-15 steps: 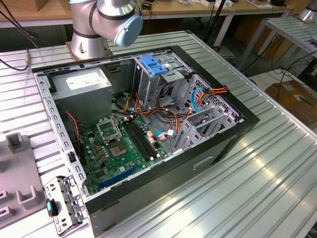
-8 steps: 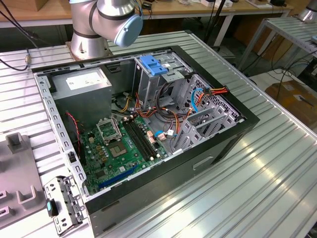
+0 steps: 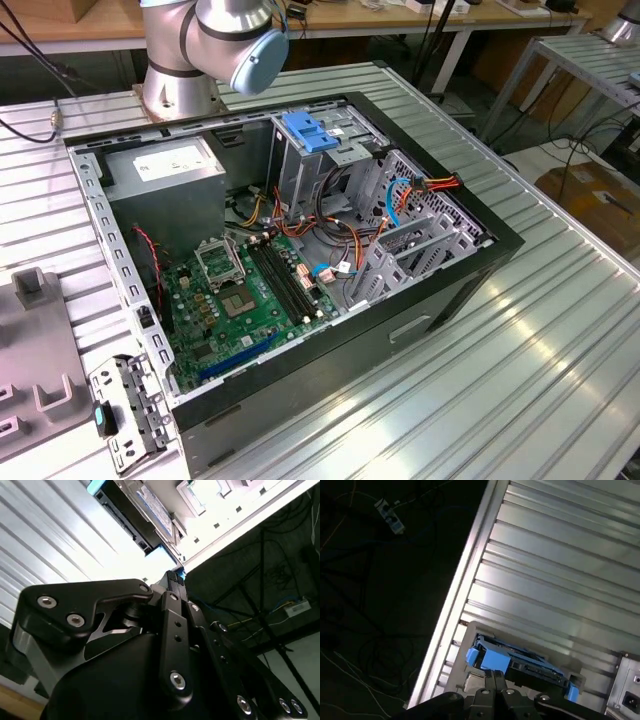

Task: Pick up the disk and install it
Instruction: 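Pick up the disk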

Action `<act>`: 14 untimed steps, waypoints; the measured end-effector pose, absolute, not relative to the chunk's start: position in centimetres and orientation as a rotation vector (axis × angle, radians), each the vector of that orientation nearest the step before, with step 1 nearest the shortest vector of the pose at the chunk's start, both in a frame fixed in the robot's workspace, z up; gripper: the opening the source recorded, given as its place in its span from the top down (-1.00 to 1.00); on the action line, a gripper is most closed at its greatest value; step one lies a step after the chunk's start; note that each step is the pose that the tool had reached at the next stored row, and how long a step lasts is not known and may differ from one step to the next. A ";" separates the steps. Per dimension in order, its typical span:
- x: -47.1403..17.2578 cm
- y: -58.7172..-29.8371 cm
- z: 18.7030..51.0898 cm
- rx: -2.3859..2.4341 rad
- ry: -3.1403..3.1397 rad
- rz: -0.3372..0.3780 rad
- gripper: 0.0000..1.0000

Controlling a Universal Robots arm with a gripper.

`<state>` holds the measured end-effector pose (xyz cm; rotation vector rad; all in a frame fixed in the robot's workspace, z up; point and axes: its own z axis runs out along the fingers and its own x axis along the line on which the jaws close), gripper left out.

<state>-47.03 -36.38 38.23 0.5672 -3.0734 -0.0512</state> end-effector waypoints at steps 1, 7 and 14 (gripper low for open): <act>-47.0 -36.4 38.2 0.597 -3.067 -0.051 0.79; -47.0 -36.4 38.2 0.785 -3.023 -0.049 0.79; -47.0 -36.4 38.2 0.999 -2.957 -0.047 0.79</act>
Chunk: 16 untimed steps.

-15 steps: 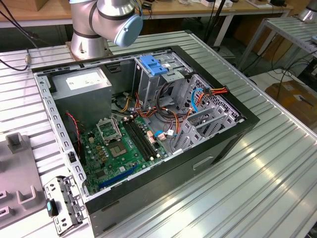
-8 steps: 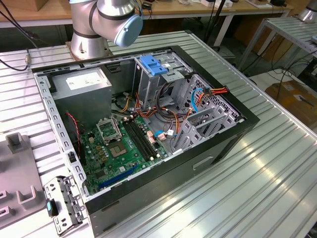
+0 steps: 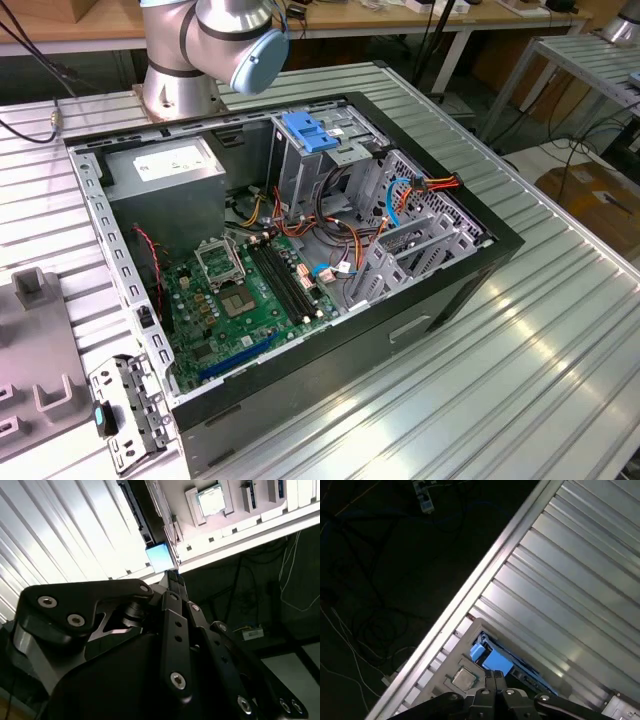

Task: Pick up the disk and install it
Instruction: 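Pick up the disk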

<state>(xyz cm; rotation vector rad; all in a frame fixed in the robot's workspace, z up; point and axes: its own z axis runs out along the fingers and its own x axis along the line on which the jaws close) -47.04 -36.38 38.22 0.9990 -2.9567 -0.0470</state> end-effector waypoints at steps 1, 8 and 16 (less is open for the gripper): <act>-47.0 -36.4 38.2 1.030 -2.946 -0.047 0.79; -47.0 -36.4 38.2 1.301 -2.833 -0.043 0.79; -47.0 -36.4 38.2 1.604 -2.671 -0.039 0.79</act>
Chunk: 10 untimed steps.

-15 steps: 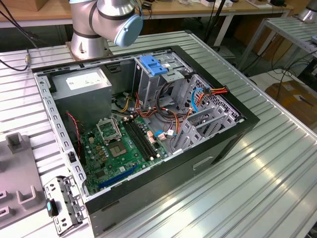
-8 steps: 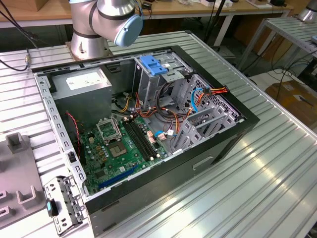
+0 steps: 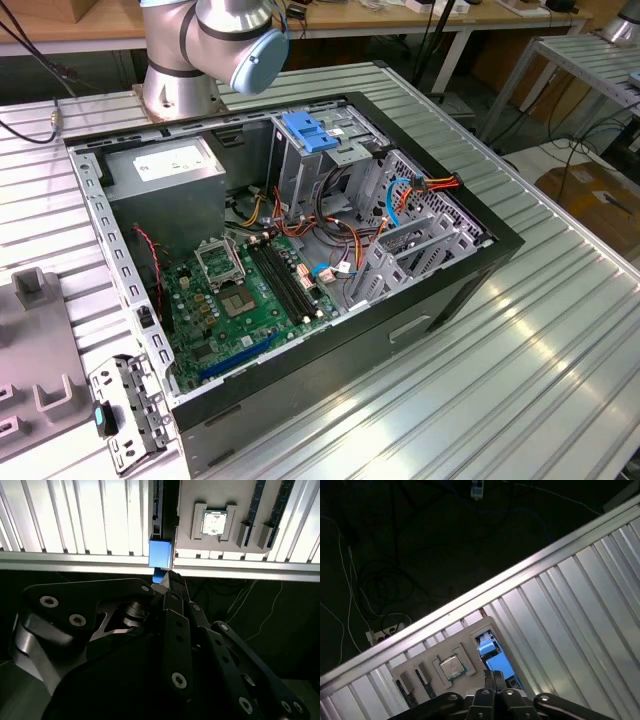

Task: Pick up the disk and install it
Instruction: 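Pick up the disk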

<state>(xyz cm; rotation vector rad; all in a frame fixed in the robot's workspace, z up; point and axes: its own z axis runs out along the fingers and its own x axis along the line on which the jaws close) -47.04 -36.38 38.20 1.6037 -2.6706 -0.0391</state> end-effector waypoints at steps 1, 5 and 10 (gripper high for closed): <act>-47.0 -36.4 38.2 1.626 -2.657 -0.039 0.79; -47.0 -36.4 38.2 1.753 -2.574 -0.036 0.79; -47.0 -36.4 38.1 1.769 -2.568 -0.031 0.79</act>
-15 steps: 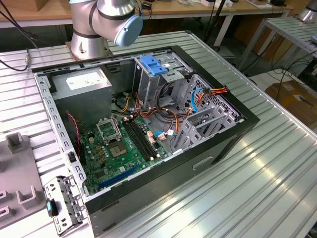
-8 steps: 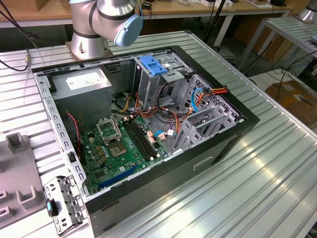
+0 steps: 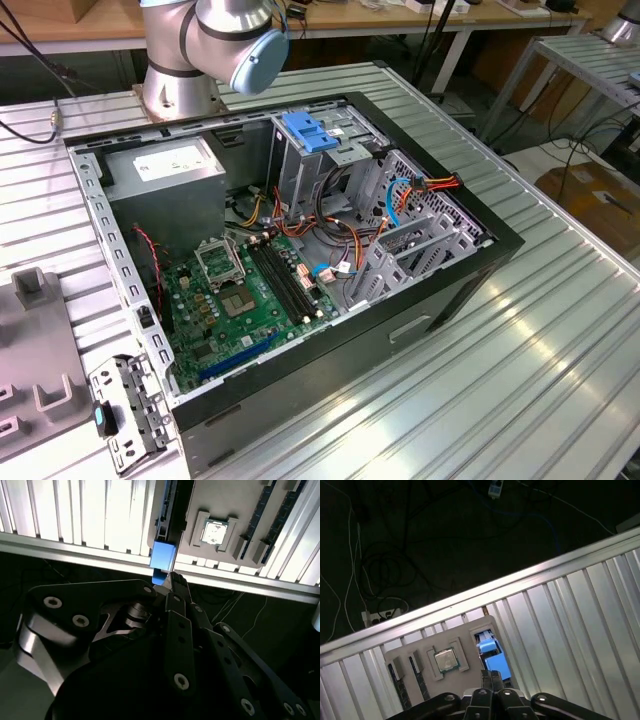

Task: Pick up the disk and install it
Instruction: 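Pick up the disk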

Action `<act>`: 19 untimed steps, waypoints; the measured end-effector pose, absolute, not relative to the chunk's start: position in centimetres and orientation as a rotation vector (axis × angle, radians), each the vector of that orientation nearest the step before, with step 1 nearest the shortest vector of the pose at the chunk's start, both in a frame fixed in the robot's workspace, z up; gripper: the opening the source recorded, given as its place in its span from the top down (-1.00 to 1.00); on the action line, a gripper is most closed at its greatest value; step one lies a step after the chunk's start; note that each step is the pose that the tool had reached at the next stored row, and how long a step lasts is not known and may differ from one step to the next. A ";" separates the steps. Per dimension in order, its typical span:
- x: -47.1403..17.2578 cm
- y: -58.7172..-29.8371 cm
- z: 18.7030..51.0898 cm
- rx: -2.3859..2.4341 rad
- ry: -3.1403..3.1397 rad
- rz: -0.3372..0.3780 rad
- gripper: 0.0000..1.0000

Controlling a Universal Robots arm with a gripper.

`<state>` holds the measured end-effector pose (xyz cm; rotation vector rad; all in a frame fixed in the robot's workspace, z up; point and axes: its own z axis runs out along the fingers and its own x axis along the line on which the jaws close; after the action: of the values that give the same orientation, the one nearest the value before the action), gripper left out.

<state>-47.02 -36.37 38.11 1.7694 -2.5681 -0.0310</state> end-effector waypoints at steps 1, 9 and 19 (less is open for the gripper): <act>-47.0 -36.4 38.1 1.769 -2.568 -0.031 0.79; -47.0 -36.4 38.1 1.770 -2.568 -0.031 0.79; -47.0 -36.4 38.1 1.989 -2.400 -0.028 0.79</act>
<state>-46.99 -36.37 38.09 1.9892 -2.3999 -0.0279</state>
